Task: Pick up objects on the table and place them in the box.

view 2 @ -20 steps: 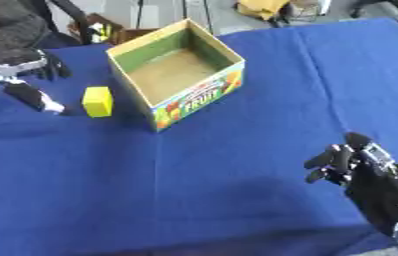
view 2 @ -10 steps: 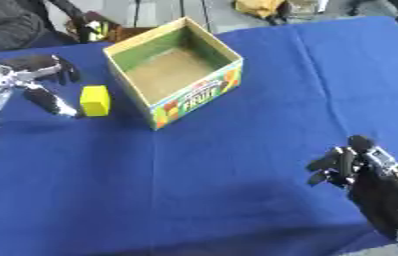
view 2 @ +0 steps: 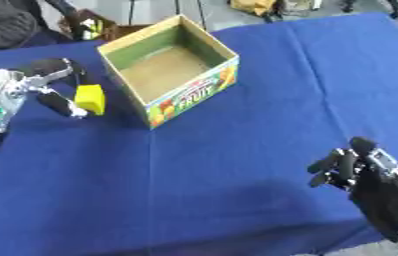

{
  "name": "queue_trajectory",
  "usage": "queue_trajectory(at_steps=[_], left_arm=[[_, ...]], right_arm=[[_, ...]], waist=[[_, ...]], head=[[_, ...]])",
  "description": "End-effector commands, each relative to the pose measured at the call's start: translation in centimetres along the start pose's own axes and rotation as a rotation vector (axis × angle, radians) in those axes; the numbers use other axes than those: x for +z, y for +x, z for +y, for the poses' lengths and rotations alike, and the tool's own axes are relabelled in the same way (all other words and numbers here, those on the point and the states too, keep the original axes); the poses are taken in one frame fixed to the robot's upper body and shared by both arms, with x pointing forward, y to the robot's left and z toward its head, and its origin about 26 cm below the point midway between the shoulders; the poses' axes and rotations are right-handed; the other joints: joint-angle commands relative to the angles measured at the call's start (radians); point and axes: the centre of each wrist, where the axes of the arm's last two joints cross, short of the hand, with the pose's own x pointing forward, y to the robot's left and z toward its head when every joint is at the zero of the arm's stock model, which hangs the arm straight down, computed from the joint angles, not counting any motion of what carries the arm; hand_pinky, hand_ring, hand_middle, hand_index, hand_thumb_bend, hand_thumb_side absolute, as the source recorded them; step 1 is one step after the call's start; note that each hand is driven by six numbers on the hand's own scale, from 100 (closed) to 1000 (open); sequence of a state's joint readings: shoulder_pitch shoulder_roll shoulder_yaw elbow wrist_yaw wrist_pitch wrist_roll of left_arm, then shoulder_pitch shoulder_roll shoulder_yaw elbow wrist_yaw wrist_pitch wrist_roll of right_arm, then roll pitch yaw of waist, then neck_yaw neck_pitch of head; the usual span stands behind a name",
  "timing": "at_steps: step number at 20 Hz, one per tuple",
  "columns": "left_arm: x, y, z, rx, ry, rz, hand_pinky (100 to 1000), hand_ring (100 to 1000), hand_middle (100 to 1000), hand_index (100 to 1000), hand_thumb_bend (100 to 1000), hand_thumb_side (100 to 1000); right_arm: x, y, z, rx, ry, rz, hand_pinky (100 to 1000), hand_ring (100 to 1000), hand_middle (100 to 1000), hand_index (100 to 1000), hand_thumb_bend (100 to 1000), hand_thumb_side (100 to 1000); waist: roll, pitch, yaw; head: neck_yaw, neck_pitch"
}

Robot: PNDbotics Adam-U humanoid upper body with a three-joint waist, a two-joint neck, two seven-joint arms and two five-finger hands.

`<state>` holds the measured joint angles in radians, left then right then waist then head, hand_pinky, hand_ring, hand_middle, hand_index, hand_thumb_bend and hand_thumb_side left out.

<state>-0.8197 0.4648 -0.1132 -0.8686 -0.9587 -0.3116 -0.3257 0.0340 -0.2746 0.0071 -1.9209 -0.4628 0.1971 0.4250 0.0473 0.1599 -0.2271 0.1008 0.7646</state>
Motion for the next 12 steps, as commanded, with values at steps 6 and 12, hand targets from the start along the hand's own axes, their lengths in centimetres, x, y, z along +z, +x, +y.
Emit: queue_trajectory(at_steps=[6, 12], left_arm=[[0.4, -0.7, 0.9, -0.008, 0.062, 0.011, 459, 402, 408, 562, 420, 244], [1.2, -0.9, 2.6, 0.037, 0.149, -0.019, 387, 318, 317, 462, 374, 239]], right_arm=[[-0.2, 0.9, 0.1, 0.031, 0.014, -0.02, 559, 629, 467, 387, 100, 701], [-0.2, 0.9, 0.1, 0.03, 0.009, -0.02, 559, 629, 467, 387, 100, 701]], waist=[[-0.003, -0.012, -0.002], [-0.004, -0.015, 0.001]], head=[[-0.001, 0.005], [-0.007, 0.005]])
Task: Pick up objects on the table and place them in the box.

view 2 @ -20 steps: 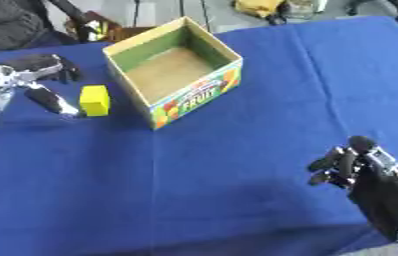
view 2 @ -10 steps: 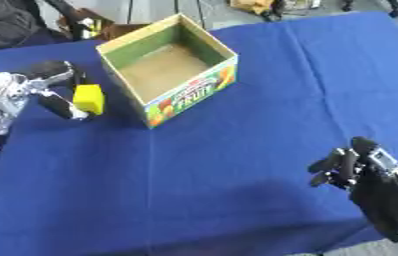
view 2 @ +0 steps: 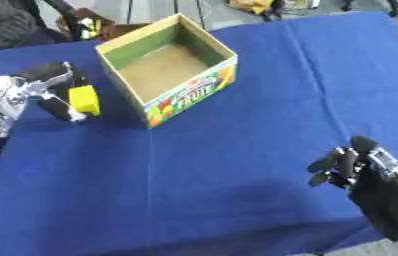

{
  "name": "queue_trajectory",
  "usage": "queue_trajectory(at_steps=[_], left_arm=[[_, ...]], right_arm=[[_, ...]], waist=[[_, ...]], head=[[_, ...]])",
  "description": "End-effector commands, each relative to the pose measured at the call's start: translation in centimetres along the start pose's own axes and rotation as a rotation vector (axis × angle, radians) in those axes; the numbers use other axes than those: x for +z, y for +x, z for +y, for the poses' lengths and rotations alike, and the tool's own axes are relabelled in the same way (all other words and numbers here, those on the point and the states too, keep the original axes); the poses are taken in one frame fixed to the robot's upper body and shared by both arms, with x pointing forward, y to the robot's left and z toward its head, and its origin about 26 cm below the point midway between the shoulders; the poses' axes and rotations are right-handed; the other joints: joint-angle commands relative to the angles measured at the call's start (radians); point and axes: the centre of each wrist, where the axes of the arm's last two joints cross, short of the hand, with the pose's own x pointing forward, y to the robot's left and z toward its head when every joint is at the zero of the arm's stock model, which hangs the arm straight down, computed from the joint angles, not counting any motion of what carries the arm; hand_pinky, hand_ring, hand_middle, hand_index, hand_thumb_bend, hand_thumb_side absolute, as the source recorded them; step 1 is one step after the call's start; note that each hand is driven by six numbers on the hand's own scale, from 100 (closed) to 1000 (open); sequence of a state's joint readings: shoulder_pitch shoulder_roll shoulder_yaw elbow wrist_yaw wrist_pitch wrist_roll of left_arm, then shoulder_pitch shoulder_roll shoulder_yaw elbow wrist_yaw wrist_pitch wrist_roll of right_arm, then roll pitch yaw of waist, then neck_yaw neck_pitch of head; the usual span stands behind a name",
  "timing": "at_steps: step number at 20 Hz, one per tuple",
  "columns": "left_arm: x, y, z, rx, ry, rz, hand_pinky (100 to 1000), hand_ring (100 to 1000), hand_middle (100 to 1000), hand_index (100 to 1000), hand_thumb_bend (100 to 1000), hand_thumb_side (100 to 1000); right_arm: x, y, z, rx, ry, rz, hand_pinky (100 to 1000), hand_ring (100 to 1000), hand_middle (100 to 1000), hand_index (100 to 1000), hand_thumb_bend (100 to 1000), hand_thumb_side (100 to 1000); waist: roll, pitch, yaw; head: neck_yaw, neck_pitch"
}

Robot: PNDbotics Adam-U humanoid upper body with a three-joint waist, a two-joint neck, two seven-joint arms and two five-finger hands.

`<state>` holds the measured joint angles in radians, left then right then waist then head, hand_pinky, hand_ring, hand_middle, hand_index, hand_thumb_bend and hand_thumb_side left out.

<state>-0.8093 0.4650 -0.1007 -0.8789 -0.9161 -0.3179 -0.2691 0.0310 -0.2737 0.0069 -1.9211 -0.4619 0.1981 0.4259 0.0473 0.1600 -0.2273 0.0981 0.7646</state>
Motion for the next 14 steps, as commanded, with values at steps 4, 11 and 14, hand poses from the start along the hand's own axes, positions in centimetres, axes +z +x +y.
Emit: queue_trajectory(at_steps=[4, 11, 14], left_arm=[[1.9, -0.1, 6.9, 0.004, 0.166, -0.058, 388, 315, 312, 459, 372, 228], [1.9, 2.6, 12.5, 0.022, 0.339, -0.106, 443, 367, 347, 495, 360, 201], [0.3, 3.5, 11.8, 0.029, 0.346, -0.088, 459, 382, 361, 509, 366, 196]], right_arm=[[0.0, 0.8, 0.1, 0.03, 0.004, -0.017, 559, 629, 466, 387, 100, 702], [0.0, 0.8, 0.2, 0.032, 0.017, -0.015, 560, 630, 466, 387, 100, 702], [-0.3, 1.0, 0.4, 0.032, 0.044, -0.021, 561, 631, 466, 387, 100, 701]], waist=[[-0.005, -0.017, 0.004], [-0.007, -0.02, -0.008], [-0.01, -0.017, -0.035]], head=[[-0.007, 0.005], [0.001, 0.005], [0.018, 0.005]])
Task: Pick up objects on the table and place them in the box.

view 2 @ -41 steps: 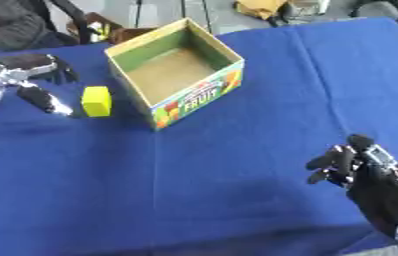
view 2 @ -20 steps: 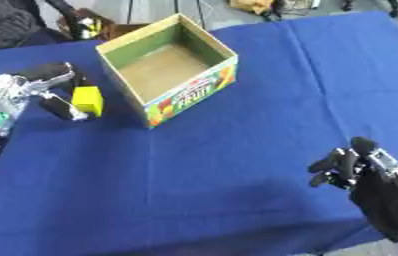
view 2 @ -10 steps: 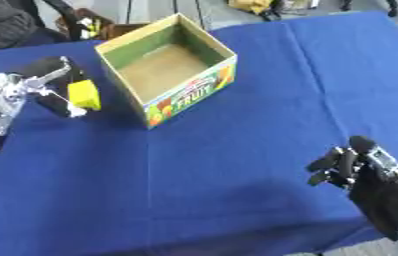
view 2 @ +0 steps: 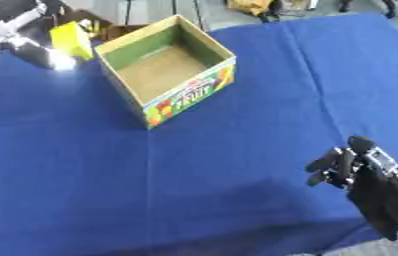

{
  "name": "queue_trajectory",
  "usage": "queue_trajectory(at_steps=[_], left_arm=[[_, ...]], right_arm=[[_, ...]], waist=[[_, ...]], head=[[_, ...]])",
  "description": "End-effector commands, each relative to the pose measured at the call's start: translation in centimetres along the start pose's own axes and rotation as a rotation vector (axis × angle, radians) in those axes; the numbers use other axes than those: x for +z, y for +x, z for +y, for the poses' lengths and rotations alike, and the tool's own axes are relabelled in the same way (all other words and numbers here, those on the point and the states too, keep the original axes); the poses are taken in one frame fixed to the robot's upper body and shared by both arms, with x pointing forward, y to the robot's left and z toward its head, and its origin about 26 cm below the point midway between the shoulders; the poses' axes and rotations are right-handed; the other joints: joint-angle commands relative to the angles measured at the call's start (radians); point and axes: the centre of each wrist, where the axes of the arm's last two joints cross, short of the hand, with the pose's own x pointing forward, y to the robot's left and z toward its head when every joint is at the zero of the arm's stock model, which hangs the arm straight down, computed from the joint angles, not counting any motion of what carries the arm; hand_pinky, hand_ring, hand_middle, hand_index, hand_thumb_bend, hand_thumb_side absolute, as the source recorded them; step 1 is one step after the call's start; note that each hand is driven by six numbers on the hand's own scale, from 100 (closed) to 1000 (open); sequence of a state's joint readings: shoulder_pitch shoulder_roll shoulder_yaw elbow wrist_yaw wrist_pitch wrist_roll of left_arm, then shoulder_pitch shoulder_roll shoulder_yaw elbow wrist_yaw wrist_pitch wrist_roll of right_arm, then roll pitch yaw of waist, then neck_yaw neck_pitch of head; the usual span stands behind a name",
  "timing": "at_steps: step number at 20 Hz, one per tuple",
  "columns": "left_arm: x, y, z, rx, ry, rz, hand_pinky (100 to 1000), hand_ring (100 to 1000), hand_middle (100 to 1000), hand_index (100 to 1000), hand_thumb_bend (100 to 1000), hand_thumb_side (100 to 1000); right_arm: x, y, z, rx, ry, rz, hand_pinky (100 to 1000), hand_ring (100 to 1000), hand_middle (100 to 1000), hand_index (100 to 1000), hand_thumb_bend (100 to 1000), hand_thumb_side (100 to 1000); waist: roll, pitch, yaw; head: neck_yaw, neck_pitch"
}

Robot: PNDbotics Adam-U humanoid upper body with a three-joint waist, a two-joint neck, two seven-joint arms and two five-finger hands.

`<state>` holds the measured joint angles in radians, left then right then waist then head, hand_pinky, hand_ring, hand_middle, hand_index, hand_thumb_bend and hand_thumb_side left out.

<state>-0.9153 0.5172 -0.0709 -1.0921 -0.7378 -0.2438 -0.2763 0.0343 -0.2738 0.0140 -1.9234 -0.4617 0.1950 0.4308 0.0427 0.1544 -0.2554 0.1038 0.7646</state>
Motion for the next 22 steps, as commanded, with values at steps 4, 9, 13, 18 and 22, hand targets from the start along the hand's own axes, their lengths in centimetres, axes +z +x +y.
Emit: queue_trajectory(at_steps=[4, 9, 13, 18, 22], left_arm=[[-2.2, 1.0, -1.8, -0.029, 0.039, 0.045, 489, 406, 382, 531, 371, 202], [-3.1, 1.9, -5.2, -0.1, 0.004, 0.05, 536, 455, 431, 580, 366, 213], [-3.5, 2.9, -7.2, -0.107, 0.011, 0.027, 579, 498, 470, 622, 365, 247], [-3.7, 3.9, -8.6, -0.115, -0.037, -0.056, 710, 713, 686, 796, 669, 613], [-3.7, 4.4, -8.6, -0.128, -0.079, -0.111, 793, 818, 801, 849, 854, 846]], right_arm=[[-0.6, 1.3, 0.4, 0.029, 0.061, -0.028, 561, 631, 466, 387, 100, 702], [-1.0, 1.5, 0.7, 0.027, 0.088, -0.03, 561, 631, 466, 386, 100, 702], [-1.2, 1.4, 0.8, 0.025, 0.092, -0.03, 561, 631, 466, 386, 100, 703], [-1.2, 1.3, 0.8, 0.024, 0.092, -0.029, 561, 630, 466, 386, 100, 704], [-1.2, 1.2, 0.8, 0.022, 0.088, -0.026, 561, 630, 466, 387, 100, 704]], waist=[[-0.005, -0.006, -0.047], [-0.006, 0.004, -0.079], [-0.006, 0.01, -0.087], [-0.006, 0.012, -0.087], [-0.007, 0.009, -0.08]], head=[[0.033, 0.004], [0.046, -0.001], [0.051, 0.0], [0.05, 0.003], [0.047, 0.005]])
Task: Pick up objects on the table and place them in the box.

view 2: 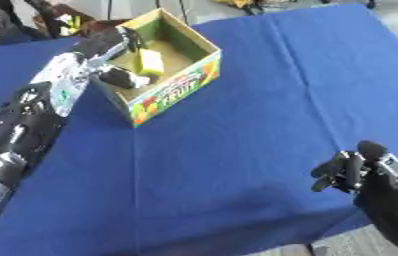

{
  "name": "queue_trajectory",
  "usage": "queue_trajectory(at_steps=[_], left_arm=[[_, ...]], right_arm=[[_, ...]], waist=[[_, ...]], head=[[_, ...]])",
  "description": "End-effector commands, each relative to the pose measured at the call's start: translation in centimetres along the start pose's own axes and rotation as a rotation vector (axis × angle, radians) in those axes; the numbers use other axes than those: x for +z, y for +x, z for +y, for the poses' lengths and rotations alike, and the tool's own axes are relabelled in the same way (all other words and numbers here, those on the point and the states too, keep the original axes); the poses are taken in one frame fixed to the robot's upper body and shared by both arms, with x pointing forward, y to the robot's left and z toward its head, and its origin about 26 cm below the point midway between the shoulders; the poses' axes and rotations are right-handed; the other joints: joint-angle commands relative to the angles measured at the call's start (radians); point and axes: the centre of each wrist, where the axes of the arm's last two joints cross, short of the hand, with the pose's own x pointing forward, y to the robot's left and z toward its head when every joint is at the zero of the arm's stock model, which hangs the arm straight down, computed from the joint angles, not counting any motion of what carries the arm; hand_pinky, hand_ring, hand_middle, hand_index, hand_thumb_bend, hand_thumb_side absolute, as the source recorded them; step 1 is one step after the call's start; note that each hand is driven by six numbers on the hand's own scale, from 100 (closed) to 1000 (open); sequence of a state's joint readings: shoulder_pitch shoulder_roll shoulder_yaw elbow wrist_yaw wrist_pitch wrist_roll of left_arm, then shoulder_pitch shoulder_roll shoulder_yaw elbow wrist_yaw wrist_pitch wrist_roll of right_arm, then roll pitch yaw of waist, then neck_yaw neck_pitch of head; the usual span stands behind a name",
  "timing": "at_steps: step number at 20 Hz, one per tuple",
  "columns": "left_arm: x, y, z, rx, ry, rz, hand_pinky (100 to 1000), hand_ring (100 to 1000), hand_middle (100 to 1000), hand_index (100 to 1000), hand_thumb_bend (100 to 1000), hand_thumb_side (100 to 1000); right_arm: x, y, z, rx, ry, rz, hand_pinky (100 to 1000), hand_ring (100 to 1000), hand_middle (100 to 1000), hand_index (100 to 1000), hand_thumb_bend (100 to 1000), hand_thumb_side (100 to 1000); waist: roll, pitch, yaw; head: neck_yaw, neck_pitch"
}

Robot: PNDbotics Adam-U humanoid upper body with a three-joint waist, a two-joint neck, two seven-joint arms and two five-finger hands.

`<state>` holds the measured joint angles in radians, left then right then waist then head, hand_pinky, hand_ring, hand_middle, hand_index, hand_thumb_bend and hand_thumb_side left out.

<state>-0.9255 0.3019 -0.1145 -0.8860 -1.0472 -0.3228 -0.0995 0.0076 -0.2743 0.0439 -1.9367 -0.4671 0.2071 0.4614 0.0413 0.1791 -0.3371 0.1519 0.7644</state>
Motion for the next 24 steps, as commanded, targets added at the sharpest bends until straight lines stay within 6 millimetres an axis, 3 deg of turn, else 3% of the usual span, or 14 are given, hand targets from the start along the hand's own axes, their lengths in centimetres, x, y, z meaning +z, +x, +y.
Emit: queue_trajectory(at_steps=[1, 5, 10, 12, 13, 14, 15, 18, 19, 24], left_arm=[[-0.2, 0.3, 1.6, -0.036, 0.008, -0.045, 821, 846, 829, 866, 895, 879], [0.0, 0.4, 2.4, -0.037, 0.037, -0.045, 871, 896, 878, 897, 957, 914], [0.8, 0.6, 4.3, 0.01, 0.144, -0.061, 862, 852, 829, 870, 905, 876], [1.7, 0.7, 6.2, 0.058, 0.244, -0.086, 845, 814, 786, 846, 848, 837], [2.2, 0.8, 7.2, 0.089, 0.294, -0.097, 822, 787, 757, 823, 753, 823], [3.0, 0.9, 8.2, 0.129, 0.35, -0.107, 814, 780, 750, 818, 733, 819], [3.9, 0.9, 9.1, 0.18, 0.406, -0.115, 791, 759, 727, 796, 644, 818], [6.9, 1.0, 10.9, 0.356, 0.53, -0.131, 765, 736, 696, 767, 530, 825], [7.9, 1.0, 10.9, 0.423, 0.553, -0.128, 752, 713, 669, 748, 462, 838], [12.2, 0.8, 7.4, 0.799, 0.633, -0.065, 736, 685, 642, 727, 447, 898]], right_arm=[[-0.1, 0.7, 0.0, 0.023, 0.009, -0.013, 561, 630, 466, 387, 100, 703], [0.0, 0.6, 0.0, 0.021, 0.004, -0.012, 561, 630, 466, 387, 100, 703], [0.3, 0.5, -0.1, 0.015, -0.011, -0.01, 561, 629, 466, 387, 100, 703], [0.4, 0.4, -0.2, 0.014, -0.021, -0.009, 561, 629, 466, 387, 100, 702], [0.5, 0.4, -0.2, 0.013, -0.026, -0.008, 561, 628, 465, 387, 100, 702], [0.6, 0.4, -0.3, 0.012, -0.03, -0.007, 561, 628, 465, 388, 100, 702], [0.6, 0.4, -0.3, 0.011, -0.035, -0.007, 561, 628, 465, 388, 100, 702], [0.8, 0.3, -0.4, 0.008, -0.048, -0.003, 561, 627, 465, 388, 100, 703], [0.9, 0.2, -0.4, 0.008, -0.052, -0.001, 561, 627, 465, 388, 100, 703], [0.9, 0.2, -0.6, 0.007, -0.07, 0.001, 560, 626, 465, 388, 100, 709]], waist=[[-0.007, -0.016, 0.004], [-0.01, -0.022, 0.013], [-0.013, -0.031, 0.032], [-0.014, -0.036, 0.046], [-0.014, -0.038, 0.054], [-0.014, -0.04, 0.063], [-0.014, -0.042, 0.074], [-0.014, -0.046, 0.104], [-0.013, -0.047, 0.114], [-0.014, -0.045, 0.169]], head=[[-0.003, 0.005], [-0.008, 0.006], [-0.023, 0.006], [-0.032, 0.006], [-0.037, 0.006], [-0.042, 0.006], [-0.049, 0.006], [-0.064, 0.006], [-0.067, 0.006], [-0.086, 0.006]])
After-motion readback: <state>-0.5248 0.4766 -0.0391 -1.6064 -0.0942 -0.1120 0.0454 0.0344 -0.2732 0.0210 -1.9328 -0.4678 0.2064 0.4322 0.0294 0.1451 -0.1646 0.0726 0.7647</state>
